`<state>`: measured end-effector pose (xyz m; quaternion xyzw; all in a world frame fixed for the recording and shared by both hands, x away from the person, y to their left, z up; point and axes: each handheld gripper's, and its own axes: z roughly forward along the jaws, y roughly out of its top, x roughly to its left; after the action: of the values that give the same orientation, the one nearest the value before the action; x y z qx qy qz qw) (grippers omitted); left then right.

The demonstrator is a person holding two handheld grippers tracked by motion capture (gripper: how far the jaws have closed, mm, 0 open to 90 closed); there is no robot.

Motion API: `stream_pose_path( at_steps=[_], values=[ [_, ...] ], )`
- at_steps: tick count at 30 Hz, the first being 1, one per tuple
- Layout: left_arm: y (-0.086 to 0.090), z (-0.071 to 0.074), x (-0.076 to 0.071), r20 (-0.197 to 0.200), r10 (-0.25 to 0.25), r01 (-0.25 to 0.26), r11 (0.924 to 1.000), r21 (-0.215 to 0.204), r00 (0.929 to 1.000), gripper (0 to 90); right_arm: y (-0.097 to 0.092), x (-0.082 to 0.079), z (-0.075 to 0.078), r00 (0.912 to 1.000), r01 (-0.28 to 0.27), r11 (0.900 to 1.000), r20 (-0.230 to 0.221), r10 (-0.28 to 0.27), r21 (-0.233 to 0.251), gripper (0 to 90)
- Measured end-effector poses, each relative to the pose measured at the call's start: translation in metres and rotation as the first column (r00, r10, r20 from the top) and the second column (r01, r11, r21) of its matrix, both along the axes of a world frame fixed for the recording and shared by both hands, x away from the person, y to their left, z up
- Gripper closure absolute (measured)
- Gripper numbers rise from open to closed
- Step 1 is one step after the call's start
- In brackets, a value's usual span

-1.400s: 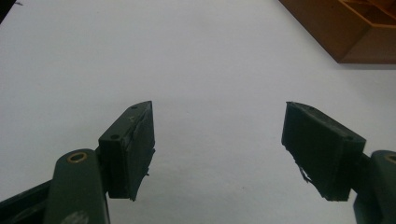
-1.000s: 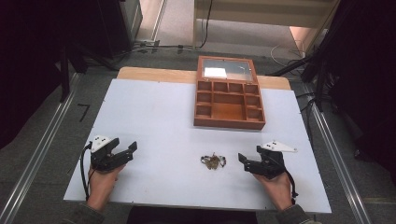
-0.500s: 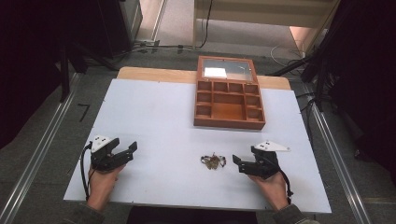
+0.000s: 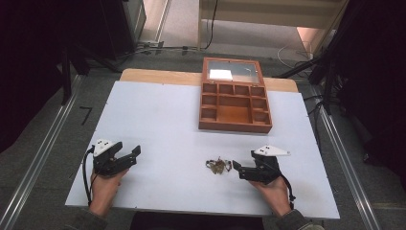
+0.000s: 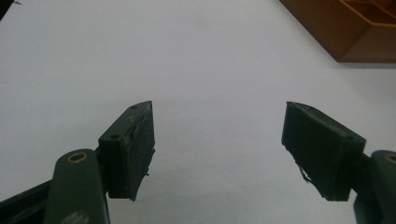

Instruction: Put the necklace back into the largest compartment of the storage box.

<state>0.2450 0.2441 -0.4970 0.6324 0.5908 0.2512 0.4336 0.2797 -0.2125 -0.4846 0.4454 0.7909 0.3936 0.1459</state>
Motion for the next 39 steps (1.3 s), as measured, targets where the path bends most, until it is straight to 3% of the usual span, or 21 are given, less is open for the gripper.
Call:
stream_pose_path(
  at_steps=[39],
  values=[
    [0.001,0.000,0.000,-0.002,0.000,0.000,1.0000,-0.003,1.0000,25.4,0.044,0.003,-0.010,0.9917,-0.128,0.9916,-0.007,0.128,-0.018,13.5]
  ],
)
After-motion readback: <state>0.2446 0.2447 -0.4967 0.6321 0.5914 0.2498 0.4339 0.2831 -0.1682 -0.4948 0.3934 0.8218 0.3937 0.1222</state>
